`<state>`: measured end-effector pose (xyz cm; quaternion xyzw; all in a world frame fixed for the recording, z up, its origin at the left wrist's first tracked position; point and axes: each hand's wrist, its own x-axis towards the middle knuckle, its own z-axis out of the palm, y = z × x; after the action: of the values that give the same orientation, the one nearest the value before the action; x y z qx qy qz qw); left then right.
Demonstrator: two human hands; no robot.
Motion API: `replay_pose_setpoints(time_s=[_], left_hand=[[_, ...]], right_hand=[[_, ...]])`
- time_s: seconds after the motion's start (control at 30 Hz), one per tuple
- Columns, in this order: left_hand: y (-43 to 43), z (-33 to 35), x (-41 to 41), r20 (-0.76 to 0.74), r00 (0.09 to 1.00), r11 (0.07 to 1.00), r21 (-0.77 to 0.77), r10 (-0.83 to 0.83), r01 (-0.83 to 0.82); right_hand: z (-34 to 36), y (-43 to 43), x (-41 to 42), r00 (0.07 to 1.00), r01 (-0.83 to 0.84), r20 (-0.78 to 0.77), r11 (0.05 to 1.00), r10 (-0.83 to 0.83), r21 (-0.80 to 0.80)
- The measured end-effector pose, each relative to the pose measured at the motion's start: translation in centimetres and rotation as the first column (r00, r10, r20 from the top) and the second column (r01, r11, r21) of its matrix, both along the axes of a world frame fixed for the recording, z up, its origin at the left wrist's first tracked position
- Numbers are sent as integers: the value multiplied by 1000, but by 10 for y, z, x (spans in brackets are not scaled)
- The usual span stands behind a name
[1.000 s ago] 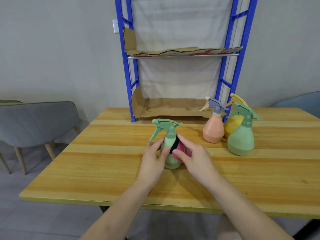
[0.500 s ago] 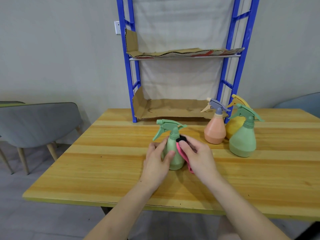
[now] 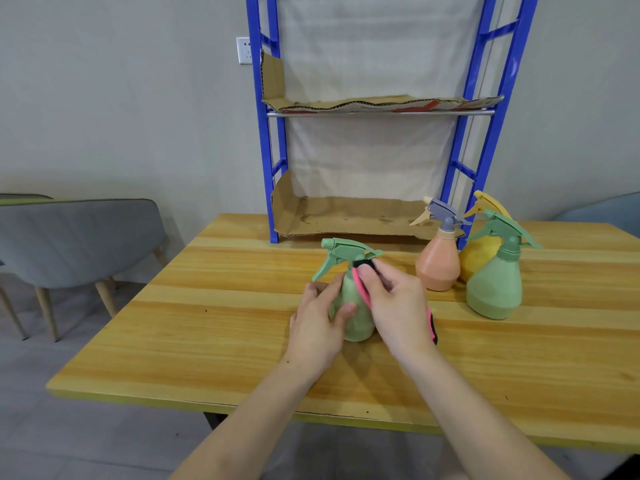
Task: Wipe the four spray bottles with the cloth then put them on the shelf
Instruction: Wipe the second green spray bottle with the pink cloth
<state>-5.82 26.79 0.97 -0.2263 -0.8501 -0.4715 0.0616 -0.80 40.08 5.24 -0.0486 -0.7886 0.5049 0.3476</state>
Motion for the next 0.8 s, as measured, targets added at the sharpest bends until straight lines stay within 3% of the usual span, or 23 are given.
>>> replay_pose_setpoints(time_s=[0.23, 0.8], left_hand=[[-1, -2, 0, 12, 1000, 1000, -4, 8, -8], [2, -3, 1, 13, 1000, 1000, 9, 24, -24]], right_hand=[[7, 13, 10, 982, -164, 64, 972, 177, -168], [17, 4, 4, 993, -85, 53, 962, 102, -260]])
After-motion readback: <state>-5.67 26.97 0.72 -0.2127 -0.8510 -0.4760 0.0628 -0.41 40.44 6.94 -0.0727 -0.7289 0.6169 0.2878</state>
